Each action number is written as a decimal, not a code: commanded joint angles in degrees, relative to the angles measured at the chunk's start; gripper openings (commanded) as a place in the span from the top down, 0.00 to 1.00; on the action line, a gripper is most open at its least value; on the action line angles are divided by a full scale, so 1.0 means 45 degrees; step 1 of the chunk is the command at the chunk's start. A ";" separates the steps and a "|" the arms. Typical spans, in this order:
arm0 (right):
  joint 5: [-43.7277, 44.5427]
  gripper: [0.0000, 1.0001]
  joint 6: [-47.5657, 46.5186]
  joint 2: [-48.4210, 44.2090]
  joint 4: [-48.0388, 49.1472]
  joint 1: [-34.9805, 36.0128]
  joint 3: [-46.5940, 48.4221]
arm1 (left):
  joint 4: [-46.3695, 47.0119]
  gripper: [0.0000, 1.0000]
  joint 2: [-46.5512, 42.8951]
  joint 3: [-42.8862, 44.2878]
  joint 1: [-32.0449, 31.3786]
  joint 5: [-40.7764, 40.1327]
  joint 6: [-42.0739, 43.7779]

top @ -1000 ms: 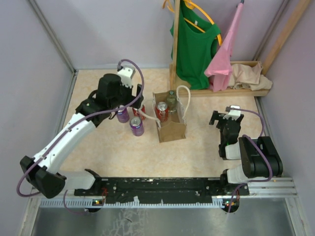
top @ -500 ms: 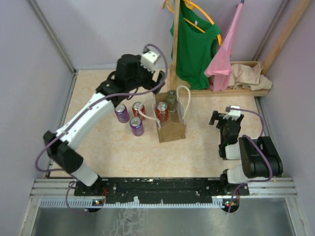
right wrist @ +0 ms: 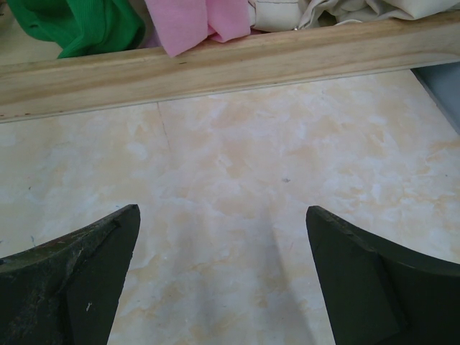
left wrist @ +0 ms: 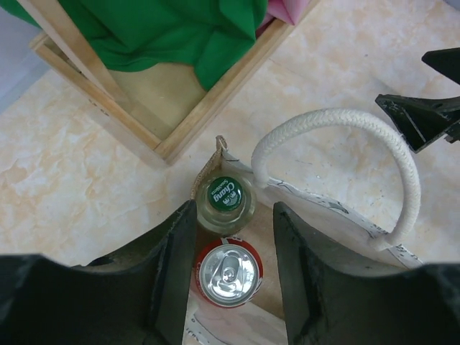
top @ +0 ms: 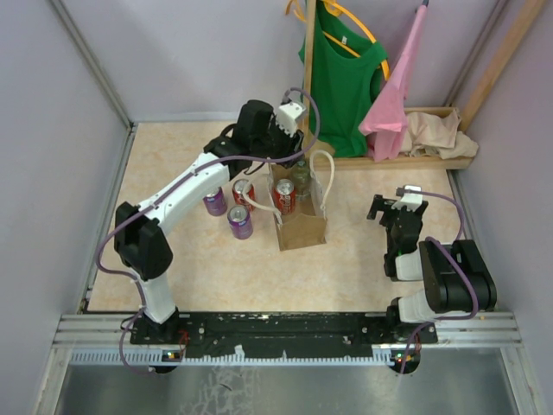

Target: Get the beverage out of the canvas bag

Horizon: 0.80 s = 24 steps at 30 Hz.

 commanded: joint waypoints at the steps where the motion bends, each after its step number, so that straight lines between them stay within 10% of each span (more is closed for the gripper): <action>1: 0.0019 0.01 0.0017 -0.0013 0.0633 -0.0020 0.0267 | 0.0684 0.48 0.0419 0.0254 0.0012 0.0515 -0.0441; 24: 0.0019 0.01 0.0012 -0.0013 0.0633 -0.0022 0.0277 | 0.0910 0.46 0.1666 0.0152 0.0088 0.0021 -0.0699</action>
